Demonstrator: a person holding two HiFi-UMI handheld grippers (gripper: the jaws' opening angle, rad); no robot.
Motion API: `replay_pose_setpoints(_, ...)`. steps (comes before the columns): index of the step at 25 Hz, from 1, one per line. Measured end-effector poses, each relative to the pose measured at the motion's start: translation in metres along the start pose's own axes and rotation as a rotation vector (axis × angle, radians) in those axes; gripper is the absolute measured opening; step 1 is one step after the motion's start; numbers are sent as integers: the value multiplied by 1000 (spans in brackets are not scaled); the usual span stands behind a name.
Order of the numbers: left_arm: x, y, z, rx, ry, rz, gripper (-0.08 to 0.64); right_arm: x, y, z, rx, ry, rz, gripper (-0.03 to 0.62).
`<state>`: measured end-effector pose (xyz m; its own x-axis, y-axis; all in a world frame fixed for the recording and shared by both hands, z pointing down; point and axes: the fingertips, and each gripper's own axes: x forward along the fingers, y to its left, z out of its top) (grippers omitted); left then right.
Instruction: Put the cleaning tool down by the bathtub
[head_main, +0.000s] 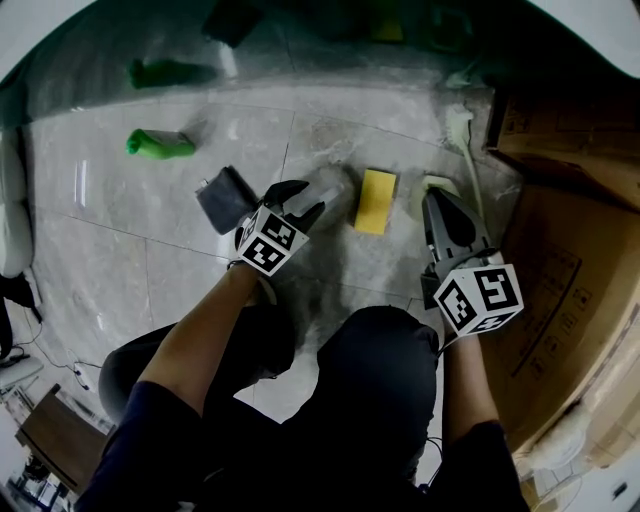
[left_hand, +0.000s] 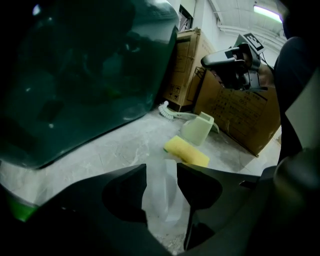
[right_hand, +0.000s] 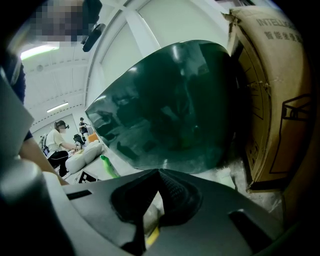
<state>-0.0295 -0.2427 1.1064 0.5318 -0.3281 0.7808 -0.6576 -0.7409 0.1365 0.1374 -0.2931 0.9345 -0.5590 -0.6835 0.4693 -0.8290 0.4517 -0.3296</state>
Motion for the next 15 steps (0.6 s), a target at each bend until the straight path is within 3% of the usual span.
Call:
replay_pose_setpoints(9, -42, 50, 39, 17, -55, 104, 209, 11, 22, 38, -46, -14, 22, 5)
replay_pose_setpoints(15, -100, 86, 76, 28, -82, 166, 208, 0, 48, 76, -71, 3, 19, 5)
